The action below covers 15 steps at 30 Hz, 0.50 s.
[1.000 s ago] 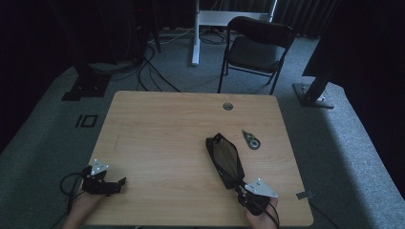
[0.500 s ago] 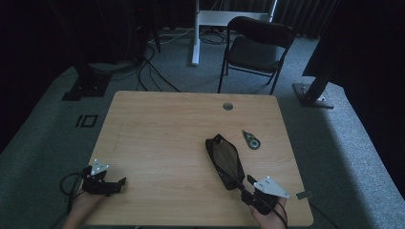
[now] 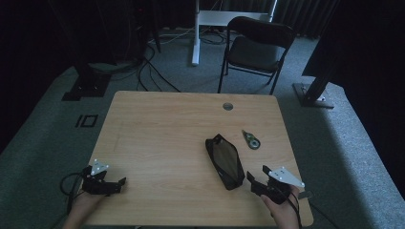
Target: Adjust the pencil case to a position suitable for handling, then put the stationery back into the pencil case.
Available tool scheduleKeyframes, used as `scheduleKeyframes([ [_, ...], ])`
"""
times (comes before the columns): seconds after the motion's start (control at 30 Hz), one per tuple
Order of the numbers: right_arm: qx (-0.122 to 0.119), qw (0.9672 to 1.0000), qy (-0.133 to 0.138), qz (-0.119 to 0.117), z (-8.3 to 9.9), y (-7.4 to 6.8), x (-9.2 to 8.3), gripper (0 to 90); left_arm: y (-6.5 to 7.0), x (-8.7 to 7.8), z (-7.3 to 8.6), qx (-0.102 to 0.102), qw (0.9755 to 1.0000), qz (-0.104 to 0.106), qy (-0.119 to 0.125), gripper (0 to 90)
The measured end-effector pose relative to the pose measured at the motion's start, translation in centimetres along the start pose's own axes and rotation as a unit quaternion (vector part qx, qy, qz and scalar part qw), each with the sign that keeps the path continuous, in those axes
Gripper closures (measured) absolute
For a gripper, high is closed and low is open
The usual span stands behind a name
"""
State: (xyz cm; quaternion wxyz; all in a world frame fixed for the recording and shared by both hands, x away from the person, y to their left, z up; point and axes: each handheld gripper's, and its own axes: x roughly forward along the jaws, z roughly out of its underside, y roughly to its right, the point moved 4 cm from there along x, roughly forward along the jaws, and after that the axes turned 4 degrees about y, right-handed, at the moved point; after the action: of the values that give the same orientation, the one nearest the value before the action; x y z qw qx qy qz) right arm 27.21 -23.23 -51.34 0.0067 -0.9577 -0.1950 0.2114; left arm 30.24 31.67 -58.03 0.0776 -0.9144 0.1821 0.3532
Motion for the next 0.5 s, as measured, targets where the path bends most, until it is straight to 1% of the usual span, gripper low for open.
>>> scheduleKeyframes([
  [0.07, 0.007, 1.0, 0.003, 0.004, 0.0, 0.4, 0.2, 28.6, 0.0, 0.0, 0.0, 0.0, 1.0, 0.0, 0.0, 0.1],
  [0.17, 0.021, 0.9998, 0.003, 0.002, -0.1, 1.0, 0.6, 26.0, 0.0, 0.0, 0.0, 0.0, 1.0, 0.0, 0.0, 0.1],
  [0.23, 0.025, 0.9997, 0.001, -0.001, -0.1, 1.4, 0.9, 22.2, 0.0, 0.0, 0.0, 0.0, 1.0, 0.0, 0.0, 0.1],
  [0.33, 0.023, 0.9997, -0.005, -0.001, -0.1, 2.1, 1.5, 18.9, 0.0, 0.0, 0.0, 0.0, 1.0, 0.0, 0.0, 0.1],
  [0.5, 0.016, 0.9997, -0.018, 0.009, 0.0, 3.2, 2.6, 18.8, 0.0, 0.0, 0.0, 0.0, 1.0, 0.0, 0.0, 0.1],
])
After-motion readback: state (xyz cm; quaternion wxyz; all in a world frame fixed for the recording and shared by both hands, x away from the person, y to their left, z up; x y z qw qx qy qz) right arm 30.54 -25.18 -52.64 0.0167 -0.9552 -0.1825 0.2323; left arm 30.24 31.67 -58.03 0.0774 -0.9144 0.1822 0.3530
